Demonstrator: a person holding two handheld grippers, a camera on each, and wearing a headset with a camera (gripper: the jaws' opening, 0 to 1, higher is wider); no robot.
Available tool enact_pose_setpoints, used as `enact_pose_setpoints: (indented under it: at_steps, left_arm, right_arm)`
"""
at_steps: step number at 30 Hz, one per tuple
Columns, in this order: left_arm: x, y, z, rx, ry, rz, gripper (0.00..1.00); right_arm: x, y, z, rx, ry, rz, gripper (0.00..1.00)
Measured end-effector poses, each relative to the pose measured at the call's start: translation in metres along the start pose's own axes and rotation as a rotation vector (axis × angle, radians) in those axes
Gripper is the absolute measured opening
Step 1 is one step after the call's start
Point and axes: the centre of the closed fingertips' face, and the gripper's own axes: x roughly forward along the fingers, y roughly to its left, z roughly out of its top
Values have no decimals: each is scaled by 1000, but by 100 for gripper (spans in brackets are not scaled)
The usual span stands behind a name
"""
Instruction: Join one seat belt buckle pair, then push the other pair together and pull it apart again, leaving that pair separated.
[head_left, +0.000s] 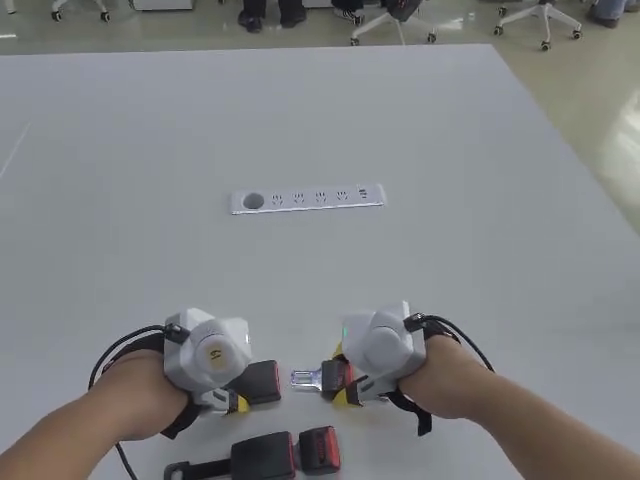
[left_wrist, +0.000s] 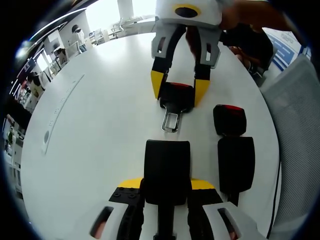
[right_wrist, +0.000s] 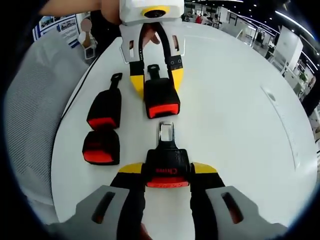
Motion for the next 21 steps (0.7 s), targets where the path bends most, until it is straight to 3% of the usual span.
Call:
enact_pose_setpoints:
  at_steps: [16,21]
  left_arm:
    - [2,1,0,7,-16,-10,33]
    - [2,1,0,9,-11,-11,33]
  right_arm:
    - [6,4,14,-38,-24,-18,32]
    - [7,4,14,-42,-2,-12,32]
